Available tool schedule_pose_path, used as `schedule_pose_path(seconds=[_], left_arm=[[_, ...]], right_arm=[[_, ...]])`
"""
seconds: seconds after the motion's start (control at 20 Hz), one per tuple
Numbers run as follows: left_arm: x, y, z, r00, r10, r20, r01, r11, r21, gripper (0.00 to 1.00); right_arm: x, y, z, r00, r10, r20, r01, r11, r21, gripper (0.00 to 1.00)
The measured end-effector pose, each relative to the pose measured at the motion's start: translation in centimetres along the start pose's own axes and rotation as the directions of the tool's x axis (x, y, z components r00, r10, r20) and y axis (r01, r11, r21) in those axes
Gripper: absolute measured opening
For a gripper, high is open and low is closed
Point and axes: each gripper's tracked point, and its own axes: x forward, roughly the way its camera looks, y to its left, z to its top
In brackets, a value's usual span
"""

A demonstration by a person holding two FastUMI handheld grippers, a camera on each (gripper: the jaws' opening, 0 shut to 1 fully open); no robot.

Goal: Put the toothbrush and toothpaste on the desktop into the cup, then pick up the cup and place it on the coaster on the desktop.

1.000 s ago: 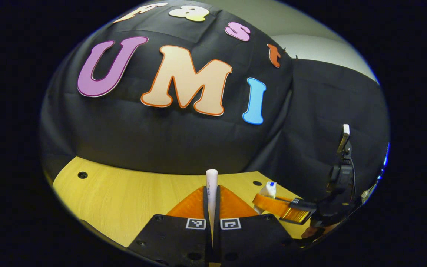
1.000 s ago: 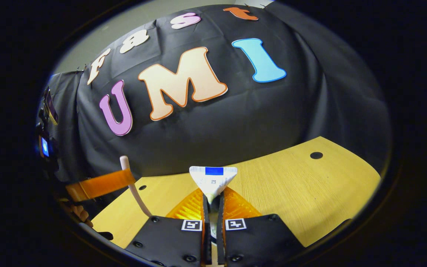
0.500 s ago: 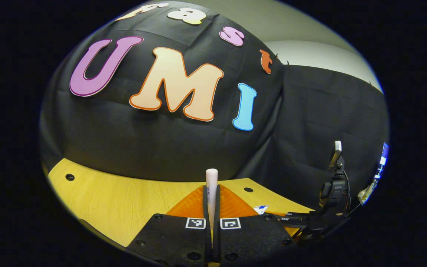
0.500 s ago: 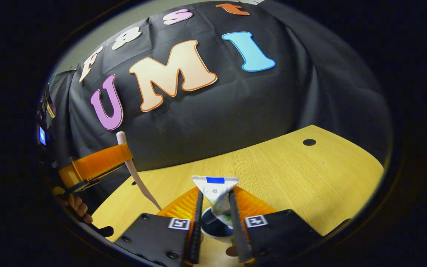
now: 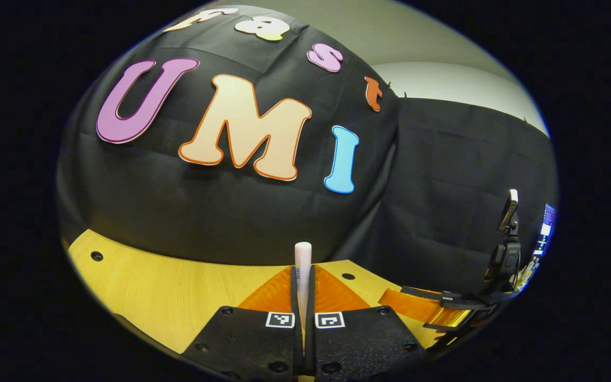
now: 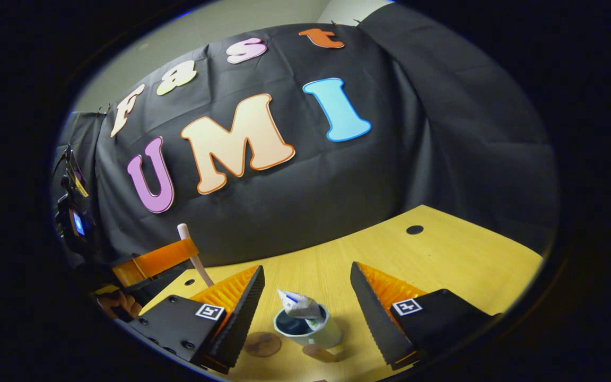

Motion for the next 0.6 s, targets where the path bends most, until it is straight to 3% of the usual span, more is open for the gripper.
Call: schedule_pose_path(seconds=[0.45,0.6], left_arm=[[3.5,-1.7,-3.7,1.0,-0.027,-0.007,0.027,1.0,-0.014,0.0],[3.3,-1.8,-3.0,0.999,-0.028,0.016,0.029,0.999,-0.017,0.0]], right_arm=[[-3.1,-5.4,-0.5,0.994,-0.107,0.011,0.107,0.994,-0.006,0.98],[-3.6,-6.4,-0.8,0.991,-0.132,0.009,0.132,0.991,-0.007,0.98]])
